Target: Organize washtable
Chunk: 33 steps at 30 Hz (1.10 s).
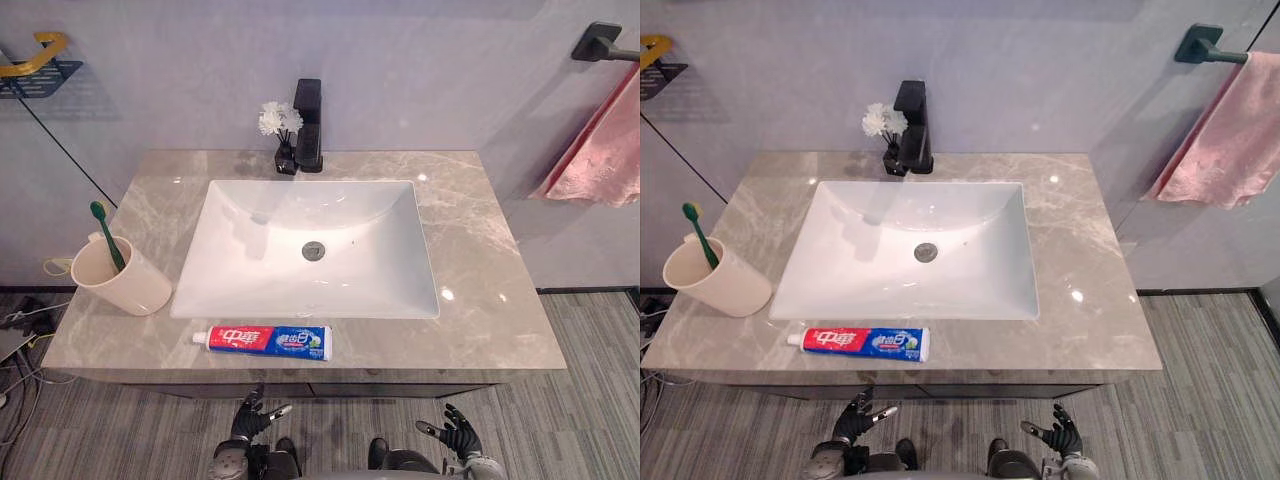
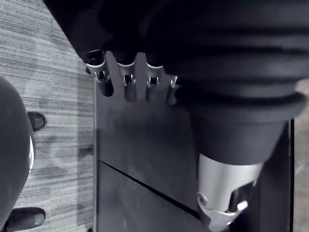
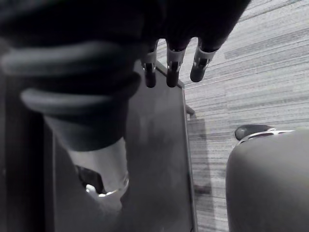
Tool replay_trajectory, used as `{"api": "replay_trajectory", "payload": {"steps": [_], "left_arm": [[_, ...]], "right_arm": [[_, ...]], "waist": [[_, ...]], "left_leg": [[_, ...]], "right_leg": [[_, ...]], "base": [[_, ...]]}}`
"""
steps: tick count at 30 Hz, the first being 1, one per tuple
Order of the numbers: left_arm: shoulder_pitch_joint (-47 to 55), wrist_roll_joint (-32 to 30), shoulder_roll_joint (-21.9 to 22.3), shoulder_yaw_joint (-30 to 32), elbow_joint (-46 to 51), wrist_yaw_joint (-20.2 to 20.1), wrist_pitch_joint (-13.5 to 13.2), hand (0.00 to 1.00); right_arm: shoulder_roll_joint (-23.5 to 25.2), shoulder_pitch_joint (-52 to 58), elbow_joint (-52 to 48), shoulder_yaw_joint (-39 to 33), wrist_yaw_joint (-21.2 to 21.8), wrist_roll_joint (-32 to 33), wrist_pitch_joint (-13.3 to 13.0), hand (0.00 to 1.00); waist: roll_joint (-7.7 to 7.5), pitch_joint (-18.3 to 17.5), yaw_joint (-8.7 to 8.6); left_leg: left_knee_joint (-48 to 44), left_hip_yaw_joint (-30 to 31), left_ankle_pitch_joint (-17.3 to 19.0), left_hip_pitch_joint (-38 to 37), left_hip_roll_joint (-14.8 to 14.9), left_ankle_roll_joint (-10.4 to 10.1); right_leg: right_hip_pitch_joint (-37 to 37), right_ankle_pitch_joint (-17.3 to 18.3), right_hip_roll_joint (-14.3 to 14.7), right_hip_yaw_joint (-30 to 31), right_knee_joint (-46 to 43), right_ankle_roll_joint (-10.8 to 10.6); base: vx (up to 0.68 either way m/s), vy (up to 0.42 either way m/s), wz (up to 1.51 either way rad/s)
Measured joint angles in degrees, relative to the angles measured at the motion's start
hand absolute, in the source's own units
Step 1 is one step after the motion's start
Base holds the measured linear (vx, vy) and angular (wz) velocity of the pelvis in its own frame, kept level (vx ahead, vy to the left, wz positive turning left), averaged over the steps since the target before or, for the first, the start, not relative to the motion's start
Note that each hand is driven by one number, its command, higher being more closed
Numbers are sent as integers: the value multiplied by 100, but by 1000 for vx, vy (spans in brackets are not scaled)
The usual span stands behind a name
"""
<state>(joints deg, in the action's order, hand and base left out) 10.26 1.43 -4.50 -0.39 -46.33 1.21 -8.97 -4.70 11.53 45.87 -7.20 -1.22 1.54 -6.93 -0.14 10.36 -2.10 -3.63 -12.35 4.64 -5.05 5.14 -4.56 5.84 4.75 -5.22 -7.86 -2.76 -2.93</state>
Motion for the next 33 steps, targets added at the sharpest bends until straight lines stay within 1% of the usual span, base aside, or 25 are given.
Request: {"api": "replay_trajectory", "payload": {"steps": [3, 7, 9, 13, 14, 21, 25, 30, 32, 33], "left_arm": [[14, 0, -25, 0, -48, 7, 4, 0], [32, 1, -24, -2, -85, 10, 2, 0], [31, 1, -21, 0, -249, 10, 1, 0], [37, 4, -25, 15, -276, 15, 1, 0], [79, 8, -25, 321, -380, 39, -2, 0], [78, 9, -21, 319, -379, 42, -2, 0], [71, 14, -20, 271, -379, 105, 0, 0], [68, 152, -21, 233, -377, 223, 4, 0], [71, 307, -22, 280, -369, 282, 4, 0], [72, 310, -25, 301, -366, 282, 4, 0]], "right_arm": [[-11, -33, 15, 5, -1, -18, 0, 0], [-25, -69, 112, 3, -9, -116, 3, 0], [-36, -81, 255, 4, -11, -171, 11, 0], [-38, -87, 281, 20, -11, -204, 16, 0], [-20, -88, 343, 99, -10, -220, 63, 0], [-22, -97, 483, 92, -9, -200, 62, 0], [-21, -82, 698, -26, -20, 73, 61, 0], [11, 39, 756, -301, -46, 530, 60, 0], [-16, 53, 836, -465, -122, 667, 56, 0], [-21, 44, 836, -516, -126, 687, 54, 0]], "waist": [[33, -27, -3], [37, -29, -3], [42, -162, -6], [1, -208, 5], [-121, -341, 12], [-120, -341, 15], [-117, -340, 20], [-108, -333, 44], [-67, -319, 135], [-55, -316, 152]], "left_leg": [[118, -39, -22, -93, -33, 5], [169, -18, -50, -171, -14, -8], [189, 22, -56, -188, -18, -5], [448, 71, -217, -295, -50, 2], [676, 138, -286, -443, -133, 40], [676, 137, -286, -434, -130, 40], [660, 161, -292, -381, -130, 45], [551, 476, -319, -243, -183, 53], [526, 626, -330, -230, -209, 67], [517, 672, -337, -218, -213, 76]], "right_leg": [[6, 6, 9, 16, 5, -10], [88, 6, 43, 6, 17, -9], [95, 5, 46, -3, 46, -9], [98, -1, 46, -31, 45, -11], [206, -23, 5, -112, 140, -45], [205, -23, 2, -128, 143, -45], [194, -24, -13, -197, 159, -48], [323, 19, -105, -593, 181, -115], [408, 40, -165, -753, 178, -140], [423, 43, -174, -793, 175, -144]], "base": [[20, 21, -11], [-7, -7, 1], [-37, -13, 7], [-31, -9, 5], [0, 0, 0], [0, 0, 0], [0, -1, 6], [5, -3, 39], [-38, -2, 38], [-46, 3, 34]]}}
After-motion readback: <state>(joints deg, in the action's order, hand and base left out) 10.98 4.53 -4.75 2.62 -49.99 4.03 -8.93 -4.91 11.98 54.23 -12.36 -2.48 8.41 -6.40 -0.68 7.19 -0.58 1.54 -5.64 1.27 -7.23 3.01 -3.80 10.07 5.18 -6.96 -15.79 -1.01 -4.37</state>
